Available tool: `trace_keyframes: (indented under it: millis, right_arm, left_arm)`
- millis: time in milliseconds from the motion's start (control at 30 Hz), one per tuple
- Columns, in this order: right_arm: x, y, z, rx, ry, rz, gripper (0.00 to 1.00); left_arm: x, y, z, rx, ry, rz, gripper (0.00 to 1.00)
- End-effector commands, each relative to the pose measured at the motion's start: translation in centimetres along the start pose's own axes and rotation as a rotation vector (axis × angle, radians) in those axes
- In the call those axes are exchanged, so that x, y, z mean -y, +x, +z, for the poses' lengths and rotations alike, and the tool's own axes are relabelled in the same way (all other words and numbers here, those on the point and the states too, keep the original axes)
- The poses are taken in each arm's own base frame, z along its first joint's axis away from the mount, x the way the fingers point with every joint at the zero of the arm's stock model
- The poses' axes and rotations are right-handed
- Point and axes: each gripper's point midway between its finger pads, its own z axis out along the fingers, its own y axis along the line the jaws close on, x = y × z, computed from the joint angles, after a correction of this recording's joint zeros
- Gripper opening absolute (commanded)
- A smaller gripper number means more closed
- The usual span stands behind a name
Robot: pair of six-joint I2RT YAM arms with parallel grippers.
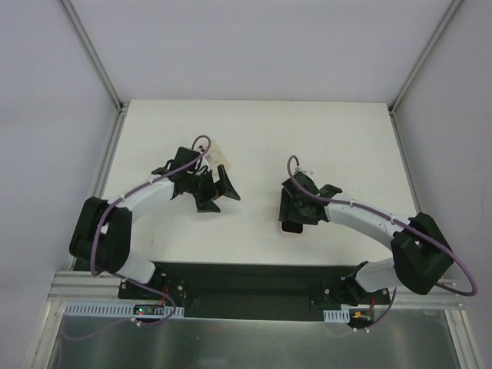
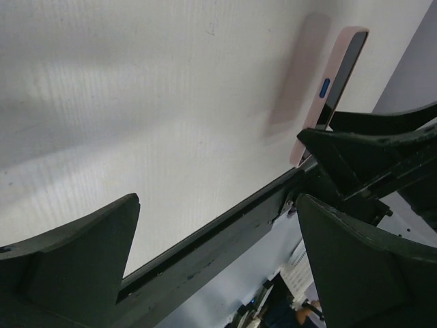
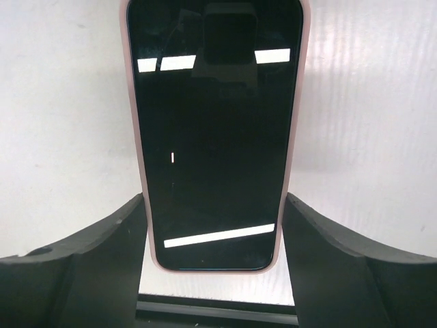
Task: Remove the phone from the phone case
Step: Pick up the phone at the center of the board.
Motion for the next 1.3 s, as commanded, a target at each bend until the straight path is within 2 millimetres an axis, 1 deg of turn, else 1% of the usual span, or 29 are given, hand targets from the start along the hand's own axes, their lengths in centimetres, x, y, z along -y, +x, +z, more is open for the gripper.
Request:
trace_keyframes:
  millis: [0, 33, 67, 100, 167, 200, 400, 533, 667, 700, 733, 767, 800, 833, 900, 933, 1100, 1133, 1167, 1233, 1267]
  right_arm:
    - [-3.6, -1.1, -1.9, 0.062, -0.149, -0.026, 0.13]
    - [-4.1, -1.0, -2.3, 0.063, -0.175, -0.038, 0.13]
    - [-4.6, -1.0, -2.5, 0.068, -0.189, -0.047, 0.13]
    - [-5.4, -0.9, -3.0, 0.073, -0.214, -0.067, 0.13]
    - [-6.1, -0.7, -3.5, 0.077, -0.228, -0.097, 0.13]
    - [-6.9, -0.6, -4.0, 0.081, -0.248, -0.117, 0.13]
    - [-9.1, 0.2, -5.3, 0.082, -0.302, -0.174, 0.13]
    - [-9.9, 0.2, -5.9, 0.093, -0.310, -0.193, 0.13]
    - [-10.5, 0.2, -6.5, 0.104, -0.323, -0.200, 0.13]
    - [-10.5, 0.3, -6.6, 0.102, -0.323, -0.200, 0.13]
    - [-10.6, 0.4, -6.6, 0.100, -0.325, -0.201, 0.13]
    - [-10.6, 0.4, -6.5, 0.100, -0.323, -0.201, 0.13]
    - [-10.6, 0.4, -6.6, 0.100, -0.325, -0.198, 0.13]
    - [-10.7, 0.4, -6.5, 0.098, -0.323, -0.196, 0.13]
    - [-10.8, 0.4, -6.5, 0.097, -0.323, -0.193, 0.13]
    - [-10.8, 0.4, -6.4, 0.094, -0.322, -0.190, 0.14]
    - [-11.2, 0.5, -6.1, 0.078, -0.319, -0.191, 0.14]
    - [-11.3, 0.5, -6.1, 0.075, -0.323, -0.191, 0.14]
    - [-11.4, 0.5, -6.1, 0.072, -0.322, -0.190, 0.14]
    - [-11.6, 0.6, -6.0, 0.064, -0.327, -0.190, 0.14]
    - [-11.6, 0.7, -5.9, 0.060, -0.325, -0.190, 0.14]
  left_arm:
    - [4.3, -1.2, 1.7, -0.050, 0.158, -0.009, 0.97]
    - [4.6, -1.2, 2.1, -0.057, 0.159, -0.004, 0.96]
    - [5.2, -1.1, 2.7, -0.073, 0.163, 0.012, 0.96]
    - [5.5, -1.1, 3.0, -0.078, 0.163, 0.020, 0.96]
    - [6.2, -1.0, 3.8, -0.098, 0.175, 0.040, 0.95]
    - [6.5, -0.8, 4.1, -0.111, 0.184, 0.040, 0.94]
    - [7.8, -0.5, 5.6, -0.167, 0.273, 0.036, 0.89]
    - [7.5, 0.0, 6.7, -0.193, 0.265, 0.035, 0.84]
    - [6.6, 0.6, 7.8, -0.220, 0.254, 0.014, 0.78]
    - [7.0, 0.6, 7.7, -0.221, 0.279, 0.017, 0.75]
    - [7.3, 0.7, 7.8, -0.223, 0.296, 0.020, 0.74]
    - [7.3, 1.1, 7.8, -0.233, 0.309, 0.020, 0.71]
    - [7.7, 1.4, 7.7, -0.247, 0.331, 0.007, 0.66]
    - [8.3, 1.2, 7.6, -0.237, 0.368, 0.029, 0.63]
    - [8.4, 1.8, 7.5, -0.252, 0.385, 0.018, 0.58]
    - [8.8, 1.7, 7.4, -0.246, 0.408, 0.033, 0.56]
    - [8.6, 2.6, 6.7, -0.253, 0.441, 0.026, 0.54]
    - [8.3, 2.9, 6.6, -0.259, 0.441, 0.022, 0.49]
    - [8.3, 2.9, 6.5, -0.256, 0.446, 0.025, 0.47]
    - [8.1, 3.2, 6.4, -0.257, 0.449, 0.021, 0.38]
    - [8.2, 3.3, 6.3, -0.256, 0.458, 0.024, 0.31]
